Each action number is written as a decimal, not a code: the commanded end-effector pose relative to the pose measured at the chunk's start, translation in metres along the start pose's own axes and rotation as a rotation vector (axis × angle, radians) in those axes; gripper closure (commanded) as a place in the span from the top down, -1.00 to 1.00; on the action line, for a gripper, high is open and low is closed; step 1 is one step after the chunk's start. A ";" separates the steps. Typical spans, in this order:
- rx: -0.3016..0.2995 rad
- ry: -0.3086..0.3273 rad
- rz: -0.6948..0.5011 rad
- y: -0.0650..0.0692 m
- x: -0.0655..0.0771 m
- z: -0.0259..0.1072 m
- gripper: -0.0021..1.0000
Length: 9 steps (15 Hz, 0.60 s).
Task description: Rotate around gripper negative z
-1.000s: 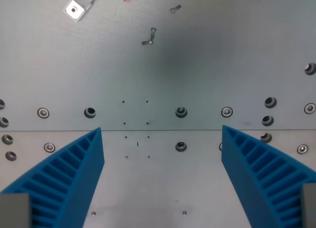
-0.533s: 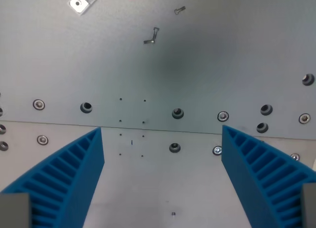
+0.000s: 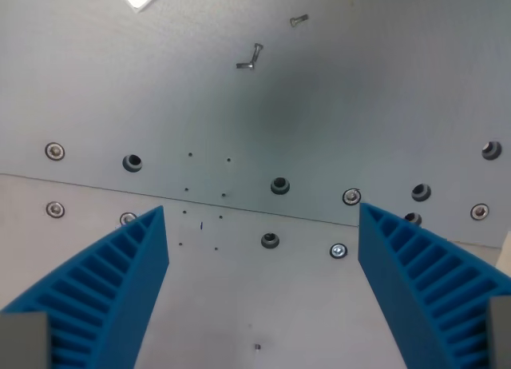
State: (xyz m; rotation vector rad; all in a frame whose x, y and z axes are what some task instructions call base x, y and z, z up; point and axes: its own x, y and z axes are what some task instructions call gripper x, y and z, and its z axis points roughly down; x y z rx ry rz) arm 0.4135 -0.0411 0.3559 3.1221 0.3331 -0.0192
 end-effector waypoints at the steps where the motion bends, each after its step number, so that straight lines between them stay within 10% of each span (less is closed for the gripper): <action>1: -0.002 0.006 -0.166 0.000 0.000 -0.003 1.00; 9: -0.003 0.006 -0.272 0.000 0.000 -0.003 1.00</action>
